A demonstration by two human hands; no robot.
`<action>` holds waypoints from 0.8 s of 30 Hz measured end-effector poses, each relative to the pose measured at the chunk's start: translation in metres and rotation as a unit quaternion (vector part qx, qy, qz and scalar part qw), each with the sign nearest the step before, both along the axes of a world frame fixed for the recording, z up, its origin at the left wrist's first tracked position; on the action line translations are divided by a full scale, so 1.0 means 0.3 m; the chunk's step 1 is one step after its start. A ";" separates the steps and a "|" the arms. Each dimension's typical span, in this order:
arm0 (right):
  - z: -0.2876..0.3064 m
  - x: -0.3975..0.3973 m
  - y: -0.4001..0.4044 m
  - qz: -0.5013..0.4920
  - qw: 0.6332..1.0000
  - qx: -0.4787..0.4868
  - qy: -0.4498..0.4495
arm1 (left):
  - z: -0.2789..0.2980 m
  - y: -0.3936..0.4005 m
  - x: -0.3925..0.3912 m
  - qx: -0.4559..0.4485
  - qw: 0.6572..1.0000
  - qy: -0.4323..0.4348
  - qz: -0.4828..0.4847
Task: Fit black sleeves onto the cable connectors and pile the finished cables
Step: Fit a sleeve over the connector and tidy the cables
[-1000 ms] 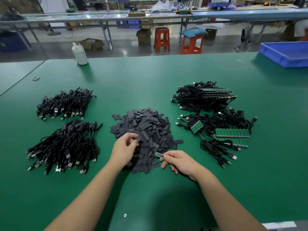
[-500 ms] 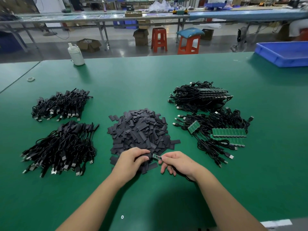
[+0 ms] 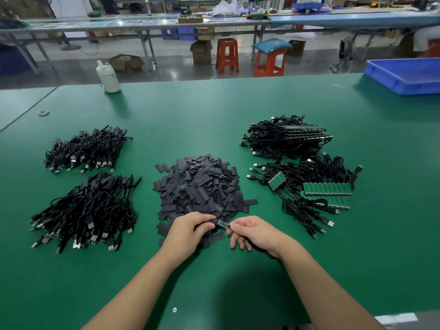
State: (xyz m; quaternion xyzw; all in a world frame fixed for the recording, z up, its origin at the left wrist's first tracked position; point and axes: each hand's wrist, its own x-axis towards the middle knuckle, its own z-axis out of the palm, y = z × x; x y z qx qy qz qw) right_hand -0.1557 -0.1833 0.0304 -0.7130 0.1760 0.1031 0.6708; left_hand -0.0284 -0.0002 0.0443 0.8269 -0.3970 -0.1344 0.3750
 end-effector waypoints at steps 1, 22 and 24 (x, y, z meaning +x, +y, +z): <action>0.001 0.000 0.000 0.001 1.000 -0.002 0.000 | 0.001 0.002 0.002 0.005 1.000 0.002 -0.005; 0.010 0.007 0.012 0.027 0.999 -0.045 0.013 | 0.042 -0.002 0.030 0.092 0.990 -0.052 -0.095; 0.012 0.006 0.011 0.037 0.998 -0.057 0.014 | 0.042 -0.008 0.028 0.102 0.989 -0.052 -0.090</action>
